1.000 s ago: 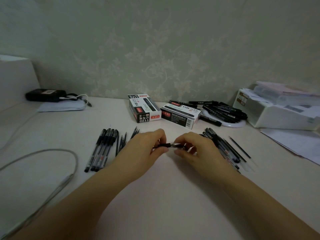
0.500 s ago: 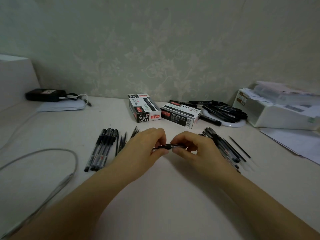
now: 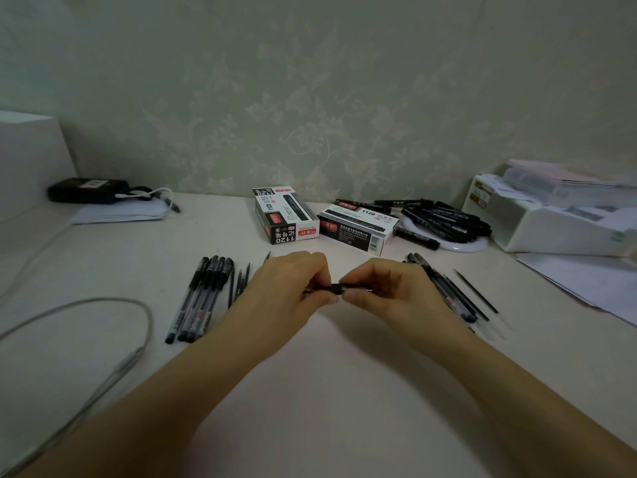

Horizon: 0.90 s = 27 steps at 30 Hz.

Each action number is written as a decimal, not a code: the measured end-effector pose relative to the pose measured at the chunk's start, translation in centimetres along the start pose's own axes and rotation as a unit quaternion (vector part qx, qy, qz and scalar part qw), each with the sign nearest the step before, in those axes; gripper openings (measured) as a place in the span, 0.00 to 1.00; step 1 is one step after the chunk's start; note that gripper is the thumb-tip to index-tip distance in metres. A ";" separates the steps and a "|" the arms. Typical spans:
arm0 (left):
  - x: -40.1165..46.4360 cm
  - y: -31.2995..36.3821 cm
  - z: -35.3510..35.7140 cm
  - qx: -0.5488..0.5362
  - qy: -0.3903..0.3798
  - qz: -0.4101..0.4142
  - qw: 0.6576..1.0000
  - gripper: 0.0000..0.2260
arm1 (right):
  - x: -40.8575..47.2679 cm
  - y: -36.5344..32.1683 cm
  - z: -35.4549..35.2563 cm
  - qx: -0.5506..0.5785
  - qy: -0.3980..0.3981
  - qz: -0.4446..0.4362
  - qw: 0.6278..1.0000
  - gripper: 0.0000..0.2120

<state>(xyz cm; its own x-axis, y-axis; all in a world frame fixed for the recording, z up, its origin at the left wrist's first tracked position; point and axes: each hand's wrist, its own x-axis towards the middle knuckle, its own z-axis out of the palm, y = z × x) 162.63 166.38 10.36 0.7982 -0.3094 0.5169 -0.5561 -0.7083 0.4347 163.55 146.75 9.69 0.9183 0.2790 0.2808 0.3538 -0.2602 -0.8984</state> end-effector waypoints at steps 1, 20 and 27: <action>0.0 0.1 0.0 -0.014 0.005 -0.005 1.000 0.07 | 0.0 -0.1 -0.1 0.004 0.002 -0.001 1.000 0.07; 0.3 -4.4 -2.5 0.096 0.156 -0.228 0.956 0.06 | 0.5 1.1 -0.8 -0.296 0.106 -0.071 0.947 0.13; -0.8 -8.2 -4.0 0.185 0.034 -0.363 0.912 0.11 | 0.3 1.4 -0.8 -0.331 0.118 -0.062 0.934 0.06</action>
<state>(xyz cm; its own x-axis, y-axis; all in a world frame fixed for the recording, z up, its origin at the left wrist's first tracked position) 165.60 174.94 9.33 0.9015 0.3588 0.2421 0.2406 -0.8803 0.4088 164.51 145.69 8.79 0.8491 0.1534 0.5054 0.4202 -0.7760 -0.4704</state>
